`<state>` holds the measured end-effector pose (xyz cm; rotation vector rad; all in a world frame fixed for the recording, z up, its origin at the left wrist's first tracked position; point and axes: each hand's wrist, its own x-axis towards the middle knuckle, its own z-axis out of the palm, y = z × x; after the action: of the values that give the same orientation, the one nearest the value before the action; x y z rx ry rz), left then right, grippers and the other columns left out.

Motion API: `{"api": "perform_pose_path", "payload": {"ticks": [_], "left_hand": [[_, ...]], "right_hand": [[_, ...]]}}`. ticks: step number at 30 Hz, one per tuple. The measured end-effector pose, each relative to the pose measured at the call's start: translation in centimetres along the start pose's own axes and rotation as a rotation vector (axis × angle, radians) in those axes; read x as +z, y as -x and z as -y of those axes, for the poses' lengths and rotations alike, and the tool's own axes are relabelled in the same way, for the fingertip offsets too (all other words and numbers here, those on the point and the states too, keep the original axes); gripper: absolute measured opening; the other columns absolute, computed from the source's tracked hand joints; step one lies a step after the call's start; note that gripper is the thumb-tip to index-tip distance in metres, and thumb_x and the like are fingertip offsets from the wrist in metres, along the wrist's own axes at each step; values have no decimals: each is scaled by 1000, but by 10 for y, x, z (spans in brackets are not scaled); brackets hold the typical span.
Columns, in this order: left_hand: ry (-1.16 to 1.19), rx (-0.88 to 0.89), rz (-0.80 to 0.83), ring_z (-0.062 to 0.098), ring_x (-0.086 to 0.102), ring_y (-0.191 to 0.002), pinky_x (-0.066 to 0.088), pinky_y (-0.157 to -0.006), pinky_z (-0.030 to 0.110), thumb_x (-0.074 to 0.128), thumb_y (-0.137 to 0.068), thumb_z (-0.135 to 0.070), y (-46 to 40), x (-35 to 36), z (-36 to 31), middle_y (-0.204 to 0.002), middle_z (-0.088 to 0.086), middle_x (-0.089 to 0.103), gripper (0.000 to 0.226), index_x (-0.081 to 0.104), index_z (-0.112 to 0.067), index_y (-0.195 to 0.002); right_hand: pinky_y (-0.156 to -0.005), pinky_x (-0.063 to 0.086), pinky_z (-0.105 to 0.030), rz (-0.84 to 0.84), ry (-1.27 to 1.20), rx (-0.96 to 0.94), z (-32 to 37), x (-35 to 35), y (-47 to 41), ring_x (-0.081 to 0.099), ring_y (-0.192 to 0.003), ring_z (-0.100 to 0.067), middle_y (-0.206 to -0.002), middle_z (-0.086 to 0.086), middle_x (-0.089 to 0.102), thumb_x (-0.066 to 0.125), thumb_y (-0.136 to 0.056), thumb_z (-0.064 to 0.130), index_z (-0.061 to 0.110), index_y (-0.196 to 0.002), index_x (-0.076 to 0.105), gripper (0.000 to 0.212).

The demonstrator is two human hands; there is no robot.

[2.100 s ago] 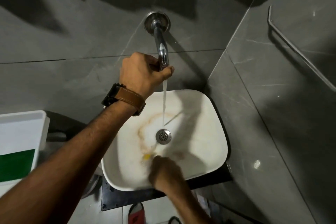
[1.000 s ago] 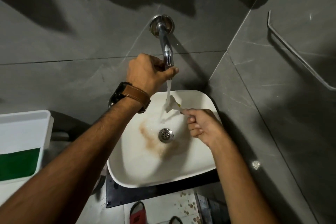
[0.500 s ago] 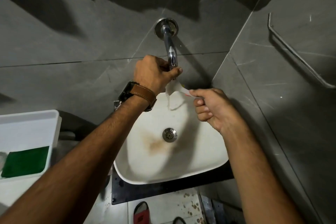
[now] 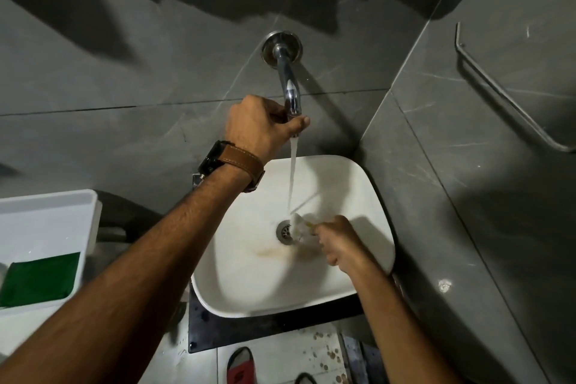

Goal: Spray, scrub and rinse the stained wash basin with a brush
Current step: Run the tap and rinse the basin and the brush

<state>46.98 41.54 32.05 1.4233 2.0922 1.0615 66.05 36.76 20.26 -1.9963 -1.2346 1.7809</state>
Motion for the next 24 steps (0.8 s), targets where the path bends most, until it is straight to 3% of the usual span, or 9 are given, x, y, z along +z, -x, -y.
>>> {"api": "perform_pose_path", "payload": {"ticks": [2, 5, 9, 13, 15, 16, 18, 21, 24], "left_hand": [[-1, -6, 1, -2, 66, -71, 56, -66, 22, 76, -69, -61, 0, 0, 0, -73, -13, 72, 38, 78, -27, -86], [5, -11, -6, -2, 66, -71, 56, -65, 21, 77, -68, -61, 0, -1, -1, -72, -13, 72, 38, 78, -27, -85], [3, -9, -10, -1, 66, -73, 57, -67, 23, 77, -69, -60, 1, -1, -1, -75, -13, 72, 37, 78, -27, -87], [-1, -6, -15, -1, 66, -72, 56, -65, 22, 76, -70, -60, 1, 1, 0, -76, -13, 72, 38, 78, -27, -89], [-1, -6, -12, -2, 65, -72, 56, -65, 21, 76, -70, -60, 1, 2, 1, -75, -13, 72, 38, 77, -28, -88], [0, -6, -13, -3, 65, -71, 55, -64, 20, 75, -70, -61, 1, 2, 1, -74, -14, 72, 37, 77, -28, -88], [0, -4, -19, -4, 64, -69, 52, -61, 17, 75, -71, -60, 1, 2, 1, -72, -16, 70, 36, 76, -29, -87], [5, -5, -26, -5, 63, -67, 50, -59, 15, 76, -71, -58, 2, 3, 0, -68, -19, 66, 34, 76, -29, -87], [2, 3, -21, -5, 62, -67, 47, -57, 13, 76, -72, -58, 3, 3, 0, -67, -20, 63, 33, 76, -29, -88]], "right_hand": [[-41, 16, -16, 36, -50, -8, 6, -1, 2, 25, -36, -10, -50, 4, 39, 75, -56, 34, 17, -72, 62, 27], [-42, 15, -14, 17, -81, -95, 30, -10, 11, 24, -34, -8, -43, 6, 42, 70, -76, 23, 13, -81, 68, 11], [-43, 14, -16, -40, -113, -161, 67, -30, 30, 23, -35, -8, -44, 7, 39, 63, -88, 20, 3, -97, 71, 22], [-44, 19, -20, -45, -89, -262, 77, -33, 40, 30, -38, -8, -47, 8, 44, 65, -89, 22, 5, -96, 75, 21], [-52, 44, -23, -123, 87, -431, 75, -30, 42, 57, -53, -10, -62, 10, 66, 68, -89, 22, 12, -95, 78, 15], [-68, 55, -27, -174, 226, -527, 73, -28, 42, 69, -73, -12, -81, 9, 75, 69, -90, 21, 15, -99, 79, 15], [-90, 56, -32, -291, 500, -672, 67, -23, 47, 71, -100, -17, -109, 4, 77, 67, -93, 23, 20, -111, 77, 21], [-89, 53, -32, -450, 721, -809, 63, -19, 55, 68, -107, -24, -116, 0, 75, 61, -97, 25, 21, -120, 73, 26], [-93, 52, -33, -456, 783, -851, 63, -20, 61, 66, -112, -23, -124, -1, 72, 57, -100, 26, 20, -128, 68, 30]]}}
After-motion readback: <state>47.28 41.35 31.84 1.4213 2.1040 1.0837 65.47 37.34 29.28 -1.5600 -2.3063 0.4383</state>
